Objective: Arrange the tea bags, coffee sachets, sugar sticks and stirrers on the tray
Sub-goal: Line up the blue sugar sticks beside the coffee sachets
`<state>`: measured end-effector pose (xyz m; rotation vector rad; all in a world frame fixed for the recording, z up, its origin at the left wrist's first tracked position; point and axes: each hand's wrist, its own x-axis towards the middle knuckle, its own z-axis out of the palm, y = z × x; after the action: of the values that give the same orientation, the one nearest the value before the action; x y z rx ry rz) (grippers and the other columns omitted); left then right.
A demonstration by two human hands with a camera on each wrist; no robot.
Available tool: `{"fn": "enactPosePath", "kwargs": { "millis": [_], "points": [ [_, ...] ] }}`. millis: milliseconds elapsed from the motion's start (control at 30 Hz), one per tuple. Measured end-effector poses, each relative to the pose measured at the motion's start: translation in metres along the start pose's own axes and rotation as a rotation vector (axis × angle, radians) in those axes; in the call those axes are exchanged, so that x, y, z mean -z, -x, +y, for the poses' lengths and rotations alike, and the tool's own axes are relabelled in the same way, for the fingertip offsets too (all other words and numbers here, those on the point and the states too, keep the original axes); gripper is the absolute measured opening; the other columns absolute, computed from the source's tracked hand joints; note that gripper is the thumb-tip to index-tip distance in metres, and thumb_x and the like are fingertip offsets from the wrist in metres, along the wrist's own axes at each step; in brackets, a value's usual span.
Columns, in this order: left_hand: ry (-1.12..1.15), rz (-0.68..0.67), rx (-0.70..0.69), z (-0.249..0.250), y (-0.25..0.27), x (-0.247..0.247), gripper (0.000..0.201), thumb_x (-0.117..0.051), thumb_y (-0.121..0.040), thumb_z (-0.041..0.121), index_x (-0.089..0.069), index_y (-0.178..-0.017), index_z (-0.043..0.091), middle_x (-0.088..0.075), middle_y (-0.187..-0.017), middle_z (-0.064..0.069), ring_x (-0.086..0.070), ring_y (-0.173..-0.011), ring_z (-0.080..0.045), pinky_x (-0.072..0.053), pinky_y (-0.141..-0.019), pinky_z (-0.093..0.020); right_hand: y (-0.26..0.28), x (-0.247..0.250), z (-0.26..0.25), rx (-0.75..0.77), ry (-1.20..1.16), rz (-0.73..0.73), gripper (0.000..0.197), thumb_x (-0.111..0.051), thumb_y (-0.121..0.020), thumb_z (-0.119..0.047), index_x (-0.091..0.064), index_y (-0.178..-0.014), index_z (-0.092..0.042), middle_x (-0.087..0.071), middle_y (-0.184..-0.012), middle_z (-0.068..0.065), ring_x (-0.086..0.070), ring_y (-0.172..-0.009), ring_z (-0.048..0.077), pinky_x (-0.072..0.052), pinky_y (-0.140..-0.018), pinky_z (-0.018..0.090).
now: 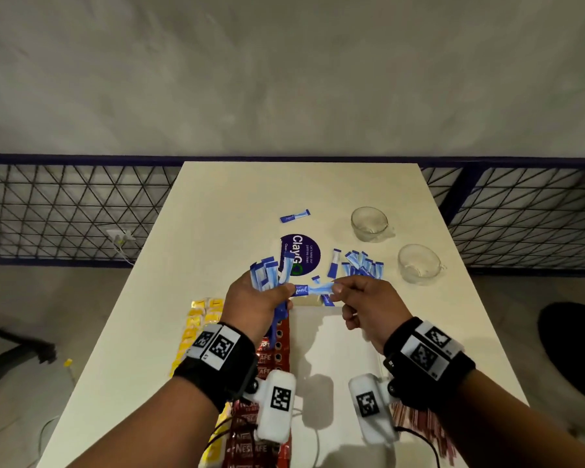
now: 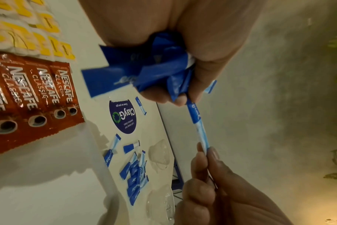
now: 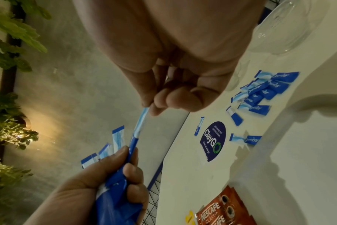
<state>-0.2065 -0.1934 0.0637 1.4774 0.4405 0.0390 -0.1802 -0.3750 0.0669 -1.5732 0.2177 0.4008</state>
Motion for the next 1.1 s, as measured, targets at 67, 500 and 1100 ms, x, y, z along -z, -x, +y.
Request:
{"fn": "enactPosePath", "kwargs": {
  "millis": [67, 500, 1100],
  "points": [
    [-0.013, 0.038, 0.013, -0.006, -0.006, 0.000, 0.016, -0.072, -0.081, -0.001, -0.064, -0.081, 0.014, -0.065, -0.068, -0.012, -0.060, -0.058, -0.026, -0.054, -0.064, -0.042, -0.006, 0.007, 0.006, -0.032, 0.002, 0.031, 0.006, -0.060, -0.092, -0.010, -0.065, -0.088, -0.007, -0.066, -0.074, 0.005, -0.044, -0.049, 0.015, -0.037, -0.040, 0.021],
    [-0.188, 0.134, 0.063, -0.033, -0.007, 0.051, 0.016, -0.077, -0.078, 0.006, -0.067, -0.087, 0.016, -0.071, -0.084, -0.011, -0.067, -0.079, -0.033, -0.056, -0.076, -0.047, -0.051, 0.011, 0.106, -0.442, 0.104, 0.155, 0.021, -0.055, -0.089, 0.006, -0.063, -0.075, -0.007, -0.053, -0.061, 0.009, -0.041, -0.046, 0.020, -0.038, -0.040, 0.020],
    [-0.172, 0.161, 0.086, -0.040, 0.005, 0.084, 0.015, -0.074, -0.081, 0.003, -0.062, -0.081, 0.013, -0.063, -0.058, -0.004, -0.062, -0.057, -0.024, -0.053, -0.056, -0.035, -0.076, -0.019, 0.092, -0.213, 0.962, 0.128, 0.032, -0.051, -0.091, -0.049, -0.060, -0.087, -0.019, -0.067, -0.094, 0.005, -0.062, -0.086, 0.025, -0.051, -0.084, 0.034]
  ]
}}
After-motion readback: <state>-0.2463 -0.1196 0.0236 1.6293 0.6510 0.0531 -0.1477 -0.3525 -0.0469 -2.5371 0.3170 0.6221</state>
